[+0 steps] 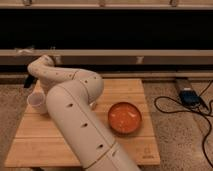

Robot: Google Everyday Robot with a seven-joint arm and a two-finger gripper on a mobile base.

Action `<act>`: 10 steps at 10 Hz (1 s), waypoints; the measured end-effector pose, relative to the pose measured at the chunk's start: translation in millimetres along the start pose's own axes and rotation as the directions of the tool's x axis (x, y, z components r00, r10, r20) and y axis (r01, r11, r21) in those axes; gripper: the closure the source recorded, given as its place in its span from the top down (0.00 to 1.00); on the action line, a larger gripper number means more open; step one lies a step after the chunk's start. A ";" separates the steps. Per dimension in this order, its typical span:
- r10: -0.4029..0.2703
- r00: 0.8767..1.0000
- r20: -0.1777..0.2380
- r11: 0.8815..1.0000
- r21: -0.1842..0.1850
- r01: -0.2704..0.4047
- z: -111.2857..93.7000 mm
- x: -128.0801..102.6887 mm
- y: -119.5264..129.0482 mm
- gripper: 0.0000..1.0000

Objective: Place the white sponge in the ceramic bowl

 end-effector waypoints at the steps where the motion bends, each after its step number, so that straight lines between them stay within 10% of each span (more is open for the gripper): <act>1: 0.007 1.000 -0.009 1.000 0.005 -0.007 5.0 -2.1 -3.2 0.65; 5: 0.027 0.999 -0.046 1.000 0.010 -0.027 14.4 -1.5 -18.5 0.35; 10: 0.041 0.999 0.024 0.996 -0.086 -0.039 -60.3 11.3 -25.8 0.00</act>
